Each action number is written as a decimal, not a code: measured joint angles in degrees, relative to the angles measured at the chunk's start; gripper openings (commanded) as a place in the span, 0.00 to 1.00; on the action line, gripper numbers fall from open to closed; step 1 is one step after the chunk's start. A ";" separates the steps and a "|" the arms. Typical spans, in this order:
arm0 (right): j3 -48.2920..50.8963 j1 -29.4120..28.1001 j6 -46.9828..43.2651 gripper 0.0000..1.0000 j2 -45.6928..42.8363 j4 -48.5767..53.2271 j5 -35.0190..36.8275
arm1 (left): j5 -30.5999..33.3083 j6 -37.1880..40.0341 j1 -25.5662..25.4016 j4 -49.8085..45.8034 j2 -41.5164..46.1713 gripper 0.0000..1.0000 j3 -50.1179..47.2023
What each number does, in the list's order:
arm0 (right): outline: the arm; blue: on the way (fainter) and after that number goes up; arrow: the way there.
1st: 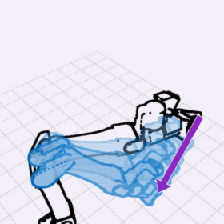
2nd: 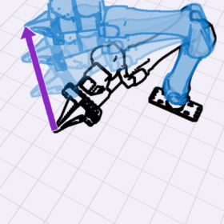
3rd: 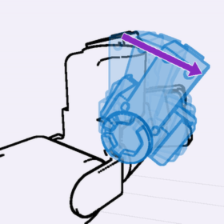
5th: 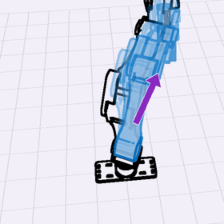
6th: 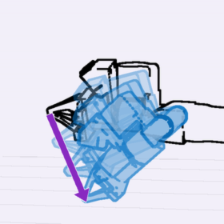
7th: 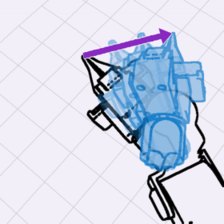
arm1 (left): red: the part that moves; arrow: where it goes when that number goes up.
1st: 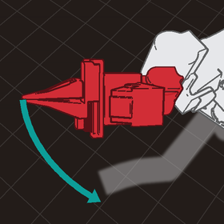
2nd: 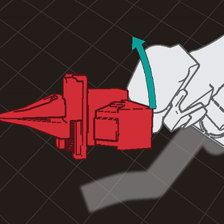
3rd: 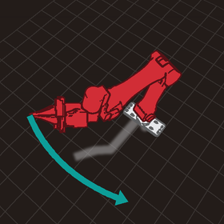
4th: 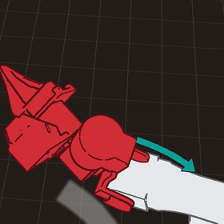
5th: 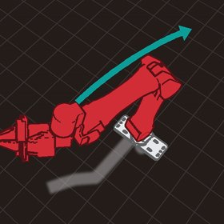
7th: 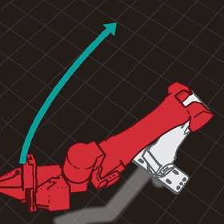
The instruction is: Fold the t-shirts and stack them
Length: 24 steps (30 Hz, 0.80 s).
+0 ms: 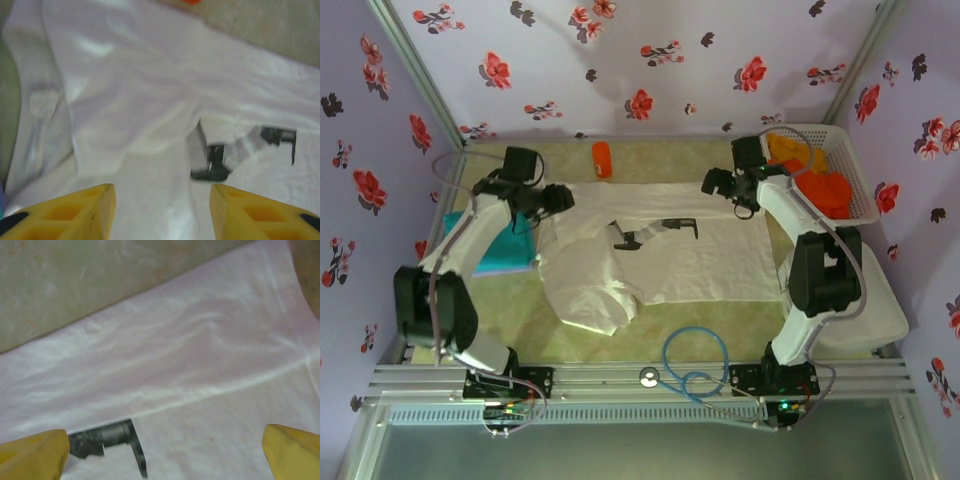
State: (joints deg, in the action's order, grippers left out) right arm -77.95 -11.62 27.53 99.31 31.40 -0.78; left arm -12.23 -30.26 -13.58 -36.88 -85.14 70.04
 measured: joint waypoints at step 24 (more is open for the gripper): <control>27.23 0.00 7.32 0.81 -22.69 0.13 2.36 | 0.72 -30.05 -24.26 -3.54 34.25 0.51 -42.38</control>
State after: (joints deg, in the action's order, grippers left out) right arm -50.72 -11.62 34.85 76.62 31.53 1.58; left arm -11.51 -60.31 -37.85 -40.42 -50.89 27.66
